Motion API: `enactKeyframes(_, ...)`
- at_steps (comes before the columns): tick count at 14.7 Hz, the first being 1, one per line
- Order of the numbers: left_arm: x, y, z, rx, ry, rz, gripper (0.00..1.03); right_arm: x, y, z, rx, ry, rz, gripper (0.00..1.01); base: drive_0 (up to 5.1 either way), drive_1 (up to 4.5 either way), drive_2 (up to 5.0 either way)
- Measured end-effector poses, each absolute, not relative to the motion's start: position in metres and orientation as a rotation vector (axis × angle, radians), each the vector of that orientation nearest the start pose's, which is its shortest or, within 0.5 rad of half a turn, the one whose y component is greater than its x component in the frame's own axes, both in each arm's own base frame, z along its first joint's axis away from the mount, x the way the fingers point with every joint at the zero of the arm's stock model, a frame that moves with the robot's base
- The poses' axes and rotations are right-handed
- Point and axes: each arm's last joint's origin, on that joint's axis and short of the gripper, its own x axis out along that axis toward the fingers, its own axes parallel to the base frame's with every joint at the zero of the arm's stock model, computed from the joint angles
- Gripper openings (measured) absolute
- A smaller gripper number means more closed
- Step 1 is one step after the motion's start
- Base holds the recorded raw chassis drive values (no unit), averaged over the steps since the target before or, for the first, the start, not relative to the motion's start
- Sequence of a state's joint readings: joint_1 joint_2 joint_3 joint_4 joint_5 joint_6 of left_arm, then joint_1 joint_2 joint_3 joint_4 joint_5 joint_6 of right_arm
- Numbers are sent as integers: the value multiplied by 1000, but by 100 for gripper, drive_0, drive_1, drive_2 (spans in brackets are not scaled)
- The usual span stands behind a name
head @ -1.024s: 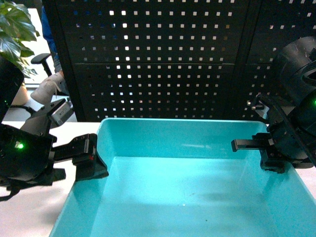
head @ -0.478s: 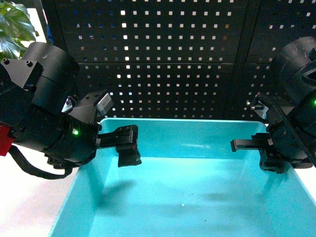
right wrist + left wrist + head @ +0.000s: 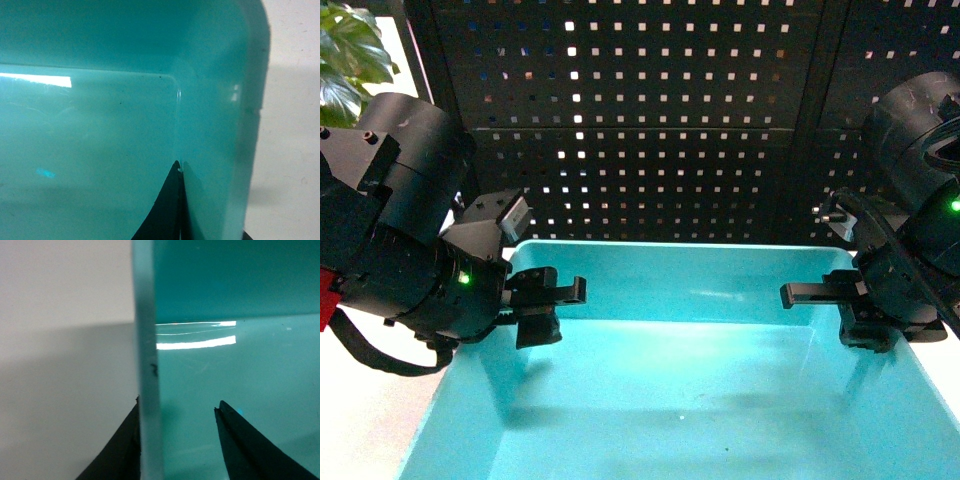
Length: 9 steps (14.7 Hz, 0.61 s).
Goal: Stack blue boxes stably on right
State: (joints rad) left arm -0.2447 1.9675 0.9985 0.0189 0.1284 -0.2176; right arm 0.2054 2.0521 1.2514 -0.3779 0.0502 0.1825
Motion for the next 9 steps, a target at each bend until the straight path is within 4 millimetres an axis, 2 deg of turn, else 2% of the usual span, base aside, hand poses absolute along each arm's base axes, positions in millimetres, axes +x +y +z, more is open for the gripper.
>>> enactKeyframes(1, 353, -91, 101, -149, 987, -211, 26, 384, 81, 114, 10, 1178, 36, 2, 0, 0, 0)
enactKeyframes(4, 352, -90, 101, -132, 980, -179, 10, 384, 81, 116, 12, 1175, 41, 2, 0, 0, 0)
enactKeyframes(9, 346, -89, 102, -129, 961, -170, 8, 384, 81, 118, 17, 1172, 49, 2, 0, 0, 0)
